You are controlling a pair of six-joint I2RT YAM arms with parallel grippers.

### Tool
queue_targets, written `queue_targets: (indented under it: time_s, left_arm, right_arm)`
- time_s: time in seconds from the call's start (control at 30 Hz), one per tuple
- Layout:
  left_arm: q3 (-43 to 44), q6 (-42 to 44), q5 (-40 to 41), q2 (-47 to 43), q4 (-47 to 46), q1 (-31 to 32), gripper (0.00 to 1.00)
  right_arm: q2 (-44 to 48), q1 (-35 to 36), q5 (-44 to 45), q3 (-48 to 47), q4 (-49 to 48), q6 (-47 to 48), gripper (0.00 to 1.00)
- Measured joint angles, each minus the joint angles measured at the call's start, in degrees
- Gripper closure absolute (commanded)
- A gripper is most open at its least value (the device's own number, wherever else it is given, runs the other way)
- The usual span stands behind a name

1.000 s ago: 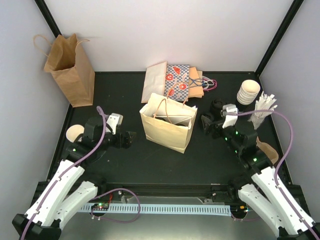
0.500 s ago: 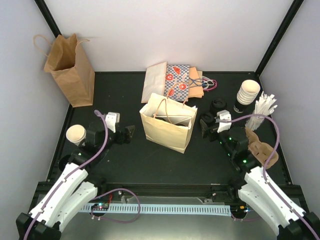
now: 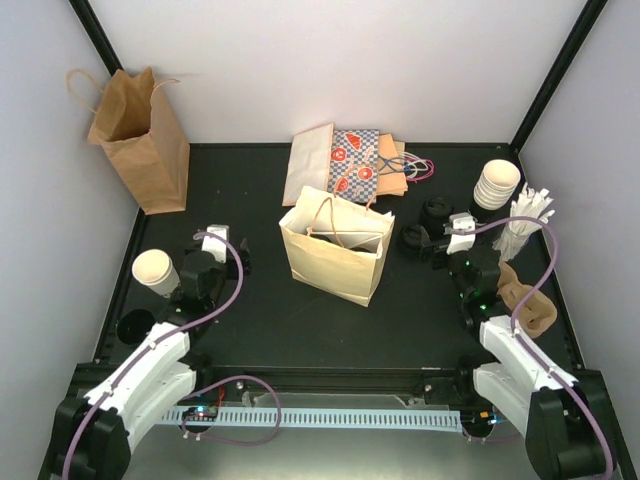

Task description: Pack the takeout coffee

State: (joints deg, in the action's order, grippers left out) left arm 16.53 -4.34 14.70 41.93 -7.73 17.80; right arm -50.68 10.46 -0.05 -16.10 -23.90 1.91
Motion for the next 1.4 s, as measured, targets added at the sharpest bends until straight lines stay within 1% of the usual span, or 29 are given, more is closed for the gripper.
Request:
queue_targets:
  time_s: [0.23, 0.33, 0.4, 0.5, 0.6, 0.73, 0.87, 0.97, 1.07, 1.13, 1.2, 1.27, 1.3, 1.4]
  left_arm:
    - [0.04, 3.26, 2.08, 7.54, -7.15, -3.21, 0.01]
    - [-0.07, 4.33, 2.1, 10.29, -10.93, -4.87, 0.01]
    - [-1.05, 4.9, 1.86, 11.72, -15.15, -6.16, 0.01]
    - [-3.78, 5.77, 0.83, 14.14, -21.7, -8.35, 0.01]
    - [-5.14, 6.86, -0.87, 17.14, -25.53, -9.75, 0.01]
    - [-5.16, 8.96, -2.99, 20.11, -31.23, -10.38, 0.01]
    - [-4.92, 11.28, -5.05, 23.32, -35.89, -11.06, 0.01]
    - [-3.1, 12.15, -6.32, 26.21, -35.91, -11.43, 0.01]
    - [1.01, 12.28, -7.43, 29.42, -34.69, -12.04, 0.01]
    - [1.99, 12.22, -8.35, 30.36, -35.95, -12.48, 0.01]
    - [0.44, 12.15, -9.79, 32.17, -41.51, -13.05, 0.01]
    - [-2.58, 12.22, -10.84, 36.39, -49.0, -13.38, 0.01]
    - [-3.54, 12.22, -11.06, 37.99, -50.14, -13.46, 0.01]
    - [-3.13, 11.19, -11.21, 38.95, -46.29, -14.08, 0.01]
  right_arm:
    - [-6.29, -0.92, -0.28, 1.07, -7.3, 1.22, 0.01]
    - [-10.49, -1.31, 0.48, 2.23, -12.11, 1.22, 0.01]
    - [-14.19, -1.99, 0.98, 3.17, -16.39, 1.22, 0.0]
    - [-18.18, -2.93, 1.27, 3.13, -19.21, 1.7, 0.0]
    - [-21.14, -4.59, 1.01, 3.1, -23.58, 2.12, 0.0]
    - [-27.56, -6.99, 0.79, 4.83, -34.36, 1.77, 0.0]
    - [-29.24, -7.32, 0.98, 4.2, -34.49, 1.33, 0.0]
    - [-29.29, -7.37, 1.44, 2.84, -34.38, 0.7, 0.0]
    - [-29.31, -7.39, 1.55, 2.19, -34.42, 0.5, 0.0]
    - [-29.31, -7.39, 1.62, 2.19, -34.38, 0.48, 0.0]
    - [-29.31, -7.39, 1.66, 2.19, -34.38, 0.44, 0.0]
    - [-29.31, -7.39, 1.68, 2.19, -34.36, 0.35, 0.0]
    - [-29.31, -7.39, 1.68, 2.19, -34.38, 0.35, 0.0]
    - [-29.31, -7.39, 1.7, 2.19, -34.38, 0.33, 0.0]
